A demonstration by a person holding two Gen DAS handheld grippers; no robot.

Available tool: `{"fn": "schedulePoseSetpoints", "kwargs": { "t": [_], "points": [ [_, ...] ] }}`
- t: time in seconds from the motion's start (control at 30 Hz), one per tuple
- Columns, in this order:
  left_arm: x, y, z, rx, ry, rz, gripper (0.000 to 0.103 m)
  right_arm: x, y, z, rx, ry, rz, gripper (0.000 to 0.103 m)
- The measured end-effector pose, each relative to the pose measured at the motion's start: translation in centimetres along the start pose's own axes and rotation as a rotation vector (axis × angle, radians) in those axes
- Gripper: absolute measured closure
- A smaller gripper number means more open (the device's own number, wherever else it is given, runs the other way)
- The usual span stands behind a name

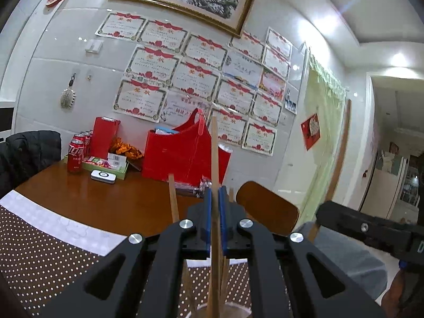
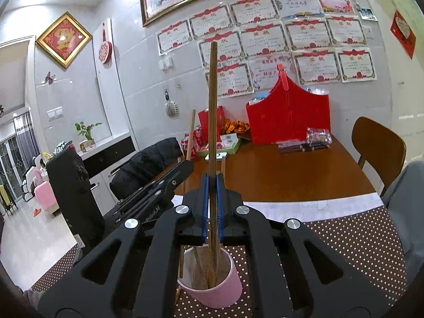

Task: Organize utensils
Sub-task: 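Lower the right tool's chopstick into the pink cup and open while the left tool does likewise, then move both open tools back down to the chopstick pile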

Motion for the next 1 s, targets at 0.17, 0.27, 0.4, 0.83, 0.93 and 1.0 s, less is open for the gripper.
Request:
{"fn": "schedulePoseSetpoints", "kwargs": {
  "t": [0.17,0.27,0.4,0.83,0.93,1.0],
  "points": [
    [1.6,0.1,-0.5,-0.028,-0.034,-0.029,0.049,-0.5,1.2,0.9,-0.056,0.020,-0.053,0.041],
    [3.0,-0.9,-0.8,-0.049,-0.051,-0.031,0.038,0.6,0.7,2.1,-0.123,0.042,0.005,0.015],
    [4.9,-1.9,-0.6,-0.102,-0.067,-0.047,0.031,1.8,0.5,3.3,-0.172,0.087,0.017,0.008],
    [13.3,-2.2,-1.2,-0.194,-0.127,-0.142,0.029,7.4,1.8,2.2,-0.165,0.141,-0.020,0.006],
    [14.9,-1.6,-1.1,-0.207,-0.129,-0.170,0.029,8.8,2.6,1.6,-0.174,0.141,-0.032,0.006],
    [16.1,-0.9,-1.1,-0.224,-0.136,-0.194,0.029,9.5,3.0,1.2,-0.172,0.144,-0.041,0.006]
  ]
}}
Point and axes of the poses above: each gripper's, at about its wrist camera, not at the fingertips, and x roughly against the way its jaws point, z to its right, y to its underside, the point moved 9 cm from there along -x, roughly the way its jaws point, and after that the axes turned 10 degrees about z, right-handed, at the moved point
